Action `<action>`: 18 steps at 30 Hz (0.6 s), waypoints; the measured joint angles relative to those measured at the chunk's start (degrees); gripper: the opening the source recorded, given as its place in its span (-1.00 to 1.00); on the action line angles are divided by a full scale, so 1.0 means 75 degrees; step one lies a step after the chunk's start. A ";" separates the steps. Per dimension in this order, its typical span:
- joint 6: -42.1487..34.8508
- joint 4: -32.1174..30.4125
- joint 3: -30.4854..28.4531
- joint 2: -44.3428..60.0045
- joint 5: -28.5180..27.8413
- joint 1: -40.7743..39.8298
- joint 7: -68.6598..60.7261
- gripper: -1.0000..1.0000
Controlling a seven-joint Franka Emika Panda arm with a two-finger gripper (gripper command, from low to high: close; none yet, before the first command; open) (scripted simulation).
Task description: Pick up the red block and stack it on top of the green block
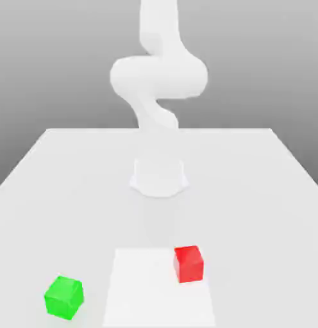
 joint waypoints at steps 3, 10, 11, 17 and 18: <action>0.0498 -0.0510 -0.0250 0.0889 0.0430 0.0370 -0.0353 0.00; 0.1565 -0.1613 -0.0346 0.2818 0.1092 0.0985 -0.0909 0.00; 0.1719 -0.1770 -0.0326 0.3084 0.1129 0.1052 -0.0946 0.00; 0.2703 -0.2735 -0.0049 0.4586 0.0819 0.1214 -0.0787 0.00; 0.2873 -0.2898 -0.0012 0.4814 0.0621 0.1213 -0.0656 0.00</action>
